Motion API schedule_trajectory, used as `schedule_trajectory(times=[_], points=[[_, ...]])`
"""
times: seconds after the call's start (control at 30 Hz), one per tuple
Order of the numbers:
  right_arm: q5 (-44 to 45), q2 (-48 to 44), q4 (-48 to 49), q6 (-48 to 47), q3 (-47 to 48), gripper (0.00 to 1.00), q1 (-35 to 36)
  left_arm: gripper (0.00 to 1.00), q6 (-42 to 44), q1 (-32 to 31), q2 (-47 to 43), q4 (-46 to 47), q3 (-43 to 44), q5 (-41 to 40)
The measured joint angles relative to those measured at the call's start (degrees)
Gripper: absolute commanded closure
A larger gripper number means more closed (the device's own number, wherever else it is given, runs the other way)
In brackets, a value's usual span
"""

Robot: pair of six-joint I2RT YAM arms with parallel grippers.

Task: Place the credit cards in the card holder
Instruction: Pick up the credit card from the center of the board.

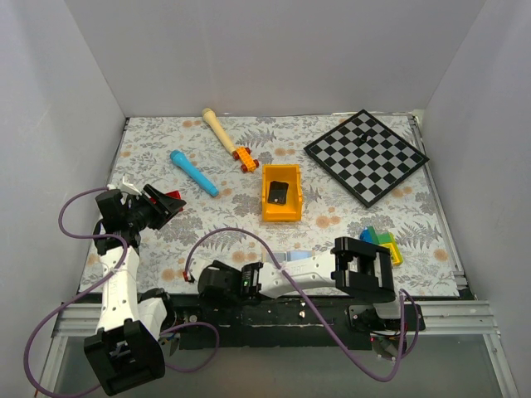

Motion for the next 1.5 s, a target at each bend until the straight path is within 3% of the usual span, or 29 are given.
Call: schedule_trajectory(times=[0.87, 0.9, 1.03, 1.3, 1.5], points=[[3.5, 2.9, -2.6, 0.7, 2.7, 0.3, 0.1, 0.52, 0.0, 0.0, 0.0, 0.0, 0.0, 0.1], [3.6, 2.9, -2.6, 0.8, 2.7, 0.66, 0.1, 0.52, 0.0, 0.0, 0.0, 0.0, 0.0, 0.1], [3.2, 2.0, -1.9, 1.2, 2.7, 0.7, 0.7, 0.52, 0.0, 0.0, 0.0, 0.0, 0.0, 0.2], [2.0, 0.4, 0.1, 1.8, -0.2, 0.69, 0.5, 0.52, 0.0, 0.0, 0.1, 0.0, 0.0, 0.3], [2.2, -0.3, 0.0, 2.0, -0.4, 0.41, 0.3, 0.52, 0.0, 0.0, 0.1, 0.0, 0.0, 0.4]])
